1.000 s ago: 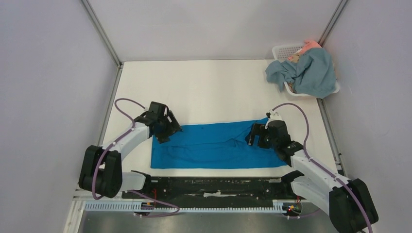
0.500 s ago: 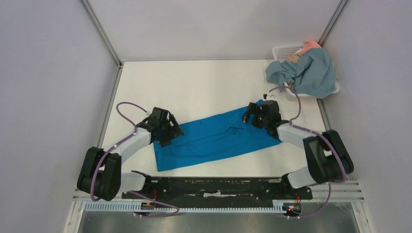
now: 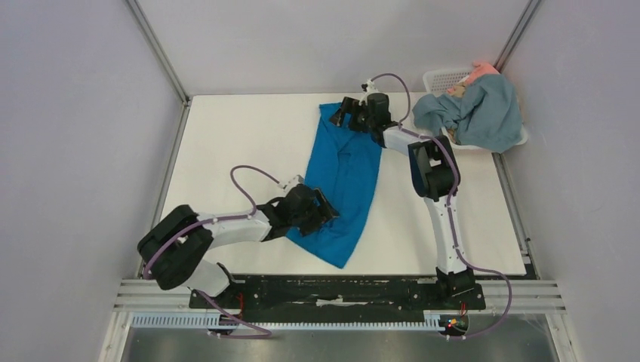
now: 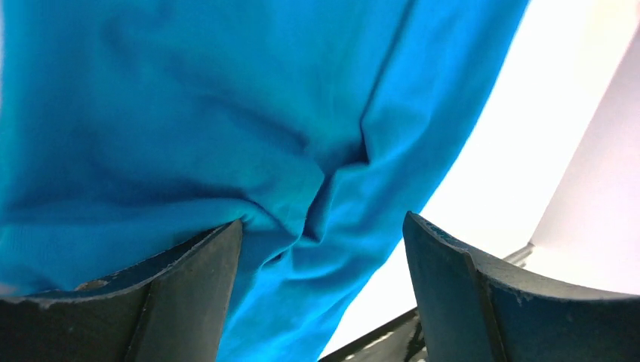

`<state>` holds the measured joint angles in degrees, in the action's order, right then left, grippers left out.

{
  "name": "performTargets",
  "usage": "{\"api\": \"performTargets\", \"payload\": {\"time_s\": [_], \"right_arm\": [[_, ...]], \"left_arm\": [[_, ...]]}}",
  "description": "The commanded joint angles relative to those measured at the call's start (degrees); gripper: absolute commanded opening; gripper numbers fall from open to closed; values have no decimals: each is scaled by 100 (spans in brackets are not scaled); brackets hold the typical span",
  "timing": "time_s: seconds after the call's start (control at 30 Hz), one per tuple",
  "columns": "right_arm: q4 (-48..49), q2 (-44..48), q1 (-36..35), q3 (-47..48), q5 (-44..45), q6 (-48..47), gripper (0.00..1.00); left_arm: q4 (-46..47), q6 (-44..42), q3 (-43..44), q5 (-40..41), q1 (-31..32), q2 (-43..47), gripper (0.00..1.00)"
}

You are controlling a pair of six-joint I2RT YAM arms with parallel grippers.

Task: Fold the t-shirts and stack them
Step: Rotate the tshirt 90 degrees

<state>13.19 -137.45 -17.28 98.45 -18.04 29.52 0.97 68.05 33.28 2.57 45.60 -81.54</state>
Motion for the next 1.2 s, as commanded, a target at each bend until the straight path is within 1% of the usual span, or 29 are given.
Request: {"api": "performTargets", "payload": {"time_s": [0.0,0.07,0.13,0.23,0.4,0.53,0.67,0.73,0.77,0.83,0.9,1.0,1.07,1.17], "right_arm": [[94,-1021,-409,1321,-202,230,98],[456,-1305,-459,1547,15,538,98],[803,-1445,-461,1569,234,780,98],[839,-1430,-461,1592,843,645,98],[667,-1218,-416,1825,1440,317,98],[535,-902,-399,1979,1445,116,98],[205,-362,-408,2039,1204,-310,98],[-12,73,-416,1858,1099,-666,98],[-172,366,-415,1705,1061,-845,98],[-498,983,-416,1107,1046,-1219,98],[-749,1679,-417,344,1232,-1573,98],[-1485,2795,-412,-814,1739,-1805,98],[-1885,3535,-430,-1860,1994,-1699,98],[-1908,4719,-583,-3636,2086,-1409,98]], "left_arm": [[110,1141,148,246,764,-1066,86],[120,1328,276,208,918,-1231,86],[130,1419,331,326,1069,-1230,87],[87,1430,313,571,1274,-1005,87],[-59,1400,317,757,1675,-743,87],[-146,1382,302,734,1914,-614,87],[-637,1170,392,1035,2098,-229,87],[-974,887,573,1226,2138,36,87],[-1196,699,731,1302,2146,183,87],[-1689,261,967,1426,2154,431,87],[-2010,-20,1056,1539,2146,674,87],[-2403,-231,987,1519,2149,996,87],[-2736,-301,902,1366,2146,1138,87],[-3060,-446,698,1038,2148,1346,87]]}}
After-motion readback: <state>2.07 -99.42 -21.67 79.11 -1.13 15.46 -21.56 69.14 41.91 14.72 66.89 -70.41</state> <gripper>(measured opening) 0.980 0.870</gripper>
